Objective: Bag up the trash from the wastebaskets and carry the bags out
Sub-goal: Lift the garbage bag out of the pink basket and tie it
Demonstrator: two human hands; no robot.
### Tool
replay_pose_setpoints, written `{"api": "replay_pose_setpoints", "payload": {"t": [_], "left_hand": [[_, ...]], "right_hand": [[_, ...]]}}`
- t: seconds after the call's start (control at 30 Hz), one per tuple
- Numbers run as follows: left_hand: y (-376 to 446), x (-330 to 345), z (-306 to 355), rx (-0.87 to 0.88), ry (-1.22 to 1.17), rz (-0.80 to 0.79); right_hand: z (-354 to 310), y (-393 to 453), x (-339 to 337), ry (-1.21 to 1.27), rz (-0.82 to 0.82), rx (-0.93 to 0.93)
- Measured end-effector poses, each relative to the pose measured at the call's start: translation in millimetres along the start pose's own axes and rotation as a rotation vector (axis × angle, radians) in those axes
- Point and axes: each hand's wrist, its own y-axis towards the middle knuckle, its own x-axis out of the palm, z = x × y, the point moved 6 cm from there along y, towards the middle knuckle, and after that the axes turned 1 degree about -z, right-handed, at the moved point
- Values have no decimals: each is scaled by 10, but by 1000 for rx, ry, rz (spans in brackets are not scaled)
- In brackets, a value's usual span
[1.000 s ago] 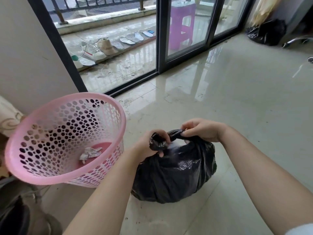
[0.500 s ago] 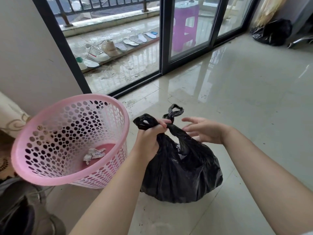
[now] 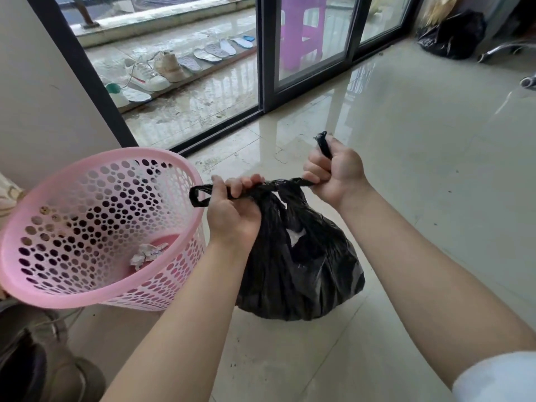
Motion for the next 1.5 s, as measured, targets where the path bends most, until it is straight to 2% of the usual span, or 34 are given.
{"api": "replay_pose_setpoints", "payload": {"t": [0.07, 0.13, 0.2, 0.23, 0.33, 0.4, 0.5, 0.57, 0.6, 0.67, 0.73, 0.77, 0.83, 0.9, 0.97, 1.0, 1.07, 1.17, 1.23, 1.37, 1.4, 1.5], "left_hand": [[-23, -19, 20, -30, 24, -7], [-73, -110, 76, -78, 152, -14], [-143, -258, 120, -121, 308, 19], [-190, -323, 123, -130, 474, 43], [-283, -470, 78, -80, 1300, 76], [-310, -534, -24, -57, 1572, -39], [-313, -638, -43, -16, 1729, -69], [-279, -652, -38, 2, 1736, -18], [-261, -675, -33, -9, 1676, 66], [-238, -772, -38, -81, 1336, 238], [-229, -819, -90, -130, 925, 282], [-226, -820, -114, -137, 765, 293], [-219, -789, -202, -185, 548, 299], [-255, -735, -369, -287, 612, 189], [-362, -796, -574, -419, 888, 67], [-392, -877, -647, -463, 1026, 57], [-421, -1013, -721, -488, 1169, 101], [-416, -1051, -670, -561, 1015, 333], [-394, -1017, -623, -603, 952, 370], [-241, -822, -459, -357, 681, 195], [-235, -802, -454, -323, 741, 135], [-257, -866, -550, -250, 1216, 21]], "right_hand": [[-41, -23, -21, -283, -87, -2], [-63, -60, -136, -580, -143, -14], [-107, -98, -369, -894, -90, -54], [-140, -124, -505, -1113, -37, -95], [-75, -269, -934, -1752, 33, -91], [-43, -362, -1220, -1886, 149, -81], [-166, -454, -1396, -1845, 318, -204], [-182, -443, -1391, -1853, 305, -212], [-144, -425, -1367, -1903, 247, -164], [23, -385, -1330, -2091, 42, 47], [169, -387, -1366, -2270, -136, 330], [197, -403, -1394, -2345, -175, 448], [203, -421, -1399, -2500, -185, 537], [188, -395, -1371, -2578, -150, 526], [203, -371, -1315, -2484, -153, 547], [218, -365, -1296, -2394, -167, 570], [219, -347, -1280, -2249, -160, 583], [208, -360, -1292, -2160, -146, 544], [210, -387, -1299, -2171, -164, 517], [181, -421, -1344, -2122, -160, 567], [189, -427, -1362, -2107, -161, 600], [232, -437, -1390, -2066, -201, 652]]}}
